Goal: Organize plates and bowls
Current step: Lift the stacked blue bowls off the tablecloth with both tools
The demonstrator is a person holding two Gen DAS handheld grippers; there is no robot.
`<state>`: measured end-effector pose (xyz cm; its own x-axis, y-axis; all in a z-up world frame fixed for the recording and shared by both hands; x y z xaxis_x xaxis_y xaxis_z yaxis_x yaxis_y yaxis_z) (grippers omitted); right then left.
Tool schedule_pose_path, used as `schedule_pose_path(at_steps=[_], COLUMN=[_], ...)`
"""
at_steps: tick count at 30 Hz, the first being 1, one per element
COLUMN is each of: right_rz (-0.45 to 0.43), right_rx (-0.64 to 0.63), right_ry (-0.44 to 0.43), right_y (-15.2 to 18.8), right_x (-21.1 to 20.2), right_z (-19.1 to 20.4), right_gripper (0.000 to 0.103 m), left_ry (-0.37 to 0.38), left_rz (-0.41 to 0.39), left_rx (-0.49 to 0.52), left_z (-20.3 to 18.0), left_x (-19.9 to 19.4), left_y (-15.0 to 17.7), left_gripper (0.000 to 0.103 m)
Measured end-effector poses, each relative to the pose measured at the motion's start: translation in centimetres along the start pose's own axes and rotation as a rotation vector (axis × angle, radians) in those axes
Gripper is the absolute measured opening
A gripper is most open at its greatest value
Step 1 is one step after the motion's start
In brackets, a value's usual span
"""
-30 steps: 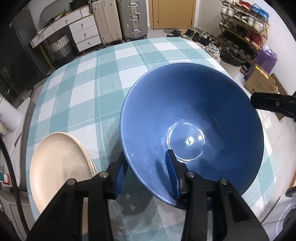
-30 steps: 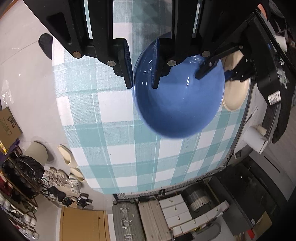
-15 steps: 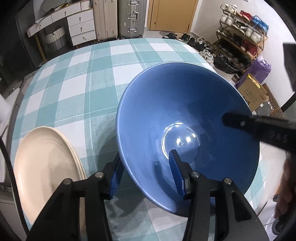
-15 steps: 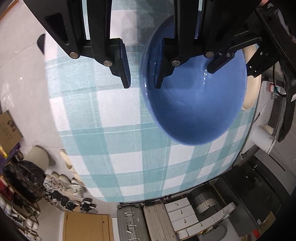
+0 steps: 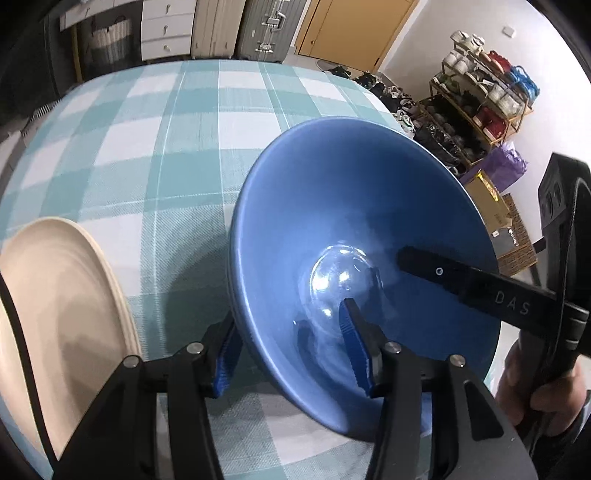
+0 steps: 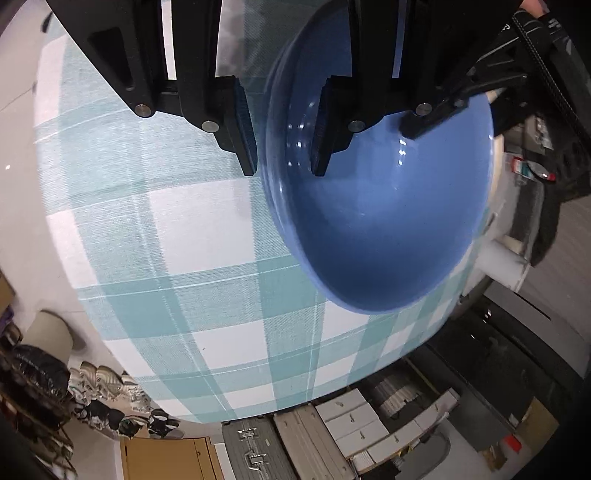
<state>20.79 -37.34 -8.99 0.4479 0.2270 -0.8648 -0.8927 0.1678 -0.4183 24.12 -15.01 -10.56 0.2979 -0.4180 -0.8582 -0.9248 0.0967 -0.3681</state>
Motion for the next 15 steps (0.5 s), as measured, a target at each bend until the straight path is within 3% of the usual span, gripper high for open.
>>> schedule_pose_path(at_steps=[3,6,15], right_rz=[-0.016,-0.053,-0.110], right_rx=[0.028,0.035,0.107], right_ry=[-0.027,0.023,-0.031], right_y=[0.1,0.3,0.8], right_x=[0.2,-0.2,-1.0], right_z=[-0.2,0.0,-0.8], right_gripper=[0.030,0.030,0.030], left_ry=[-0.010,-0.011,0.014], left_rz=[-0.005,-0.017,-0.051], left_rx=[0.001,-0.003,-0.004], left_z=[-0.2,-0.3,-0.4], left_x=[0.0,0.1,0.8], left_y=[0.0,0.2,-0.1], left_gripper=[0.053,0.053,0.054])
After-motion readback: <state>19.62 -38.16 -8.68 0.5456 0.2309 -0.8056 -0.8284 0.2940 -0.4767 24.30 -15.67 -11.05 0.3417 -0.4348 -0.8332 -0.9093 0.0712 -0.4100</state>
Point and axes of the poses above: each gripper's, at about its wrist camera, not at the fingertips, and x roughly the way its jaws point, z to its left, y to its underside, the point moved 1 cm from there along x, roughly the way its jaws point, and after that the axes turned 7 degrees about -x, right-handed, at the moved point
